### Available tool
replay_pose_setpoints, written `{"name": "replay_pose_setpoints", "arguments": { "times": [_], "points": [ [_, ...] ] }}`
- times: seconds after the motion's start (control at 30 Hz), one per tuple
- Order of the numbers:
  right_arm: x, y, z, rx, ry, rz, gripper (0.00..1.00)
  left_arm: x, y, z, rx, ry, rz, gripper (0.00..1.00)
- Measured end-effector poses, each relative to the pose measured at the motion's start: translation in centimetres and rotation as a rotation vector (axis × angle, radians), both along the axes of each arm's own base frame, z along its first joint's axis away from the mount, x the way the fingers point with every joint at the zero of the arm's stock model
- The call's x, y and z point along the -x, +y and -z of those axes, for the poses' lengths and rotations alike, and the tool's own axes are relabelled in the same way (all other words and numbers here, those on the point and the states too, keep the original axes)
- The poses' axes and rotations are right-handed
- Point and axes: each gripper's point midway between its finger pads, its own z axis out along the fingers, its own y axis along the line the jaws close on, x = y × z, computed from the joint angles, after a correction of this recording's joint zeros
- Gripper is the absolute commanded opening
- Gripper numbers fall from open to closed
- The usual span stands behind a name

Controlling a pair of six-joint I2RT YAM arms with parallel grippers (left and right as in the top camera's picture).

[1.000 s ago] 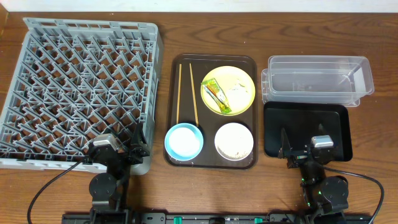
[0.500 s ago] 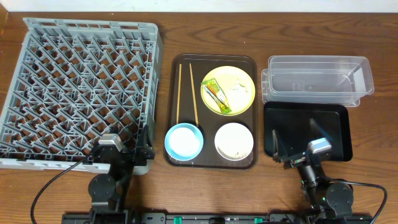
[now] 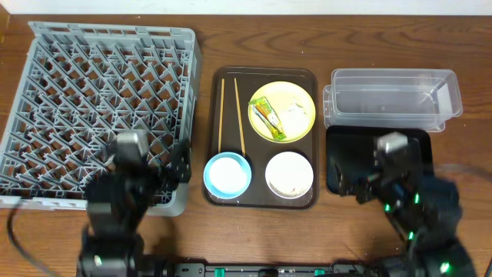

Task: Sort waste into correct bins and load items into the dishwasher
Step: 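Grasp the white tissue with the right gripper, drop it in the clear bin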

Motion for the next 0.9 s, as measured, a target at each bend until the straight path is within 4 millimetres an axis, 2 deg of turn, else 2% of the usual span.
{"name": "replay_pose_setpoints", "arguments": {
  "times": [0.13,0.3,0.43,0.57,0.73,0.83,0.9],
  "points": [
    [-2.5,0.6,-1.6,0.035,0.166,-0.007,0.99,-1.7,-0.9,-1.3,0.023,0.16,0.049,0.96],
    [-6.3,1.6,-1.3,0.053,0.322,-0.021,0.99,-3.0,-1.4,-2.5,0.041,0.297,0.073,0.96],
    [-6.8,3.4,1.1,-0.019,0.475,-0.084,0.99,-3.1,-1.4,-2.1,0.045,0.347,0.076,0.96],
    [-7.9,5.5,1.9,-0.096,0.51,-0.162,0.98,-2.4,-1.5,-1.3,0.051,0.393,0.08,0.96],
    [-8.3,7.1,4.4,-0.037,0.644,-0.148,0.93,-2.1,-1.6,-1.0,0.054,0.41,0.083,0.96],
    [-9.8,8.8,5.7,0.038,0.664,-0.134,0.84,-2.1,-1.6,-1.0,0.054,0.411,0.084,0.96],
    [-11.2,9.6,6.8,0.083,0.663,-0.109,0.73,-2.1,-1.6,-1.0,0.054,0.411,0.084,0.96]
  ]
}}
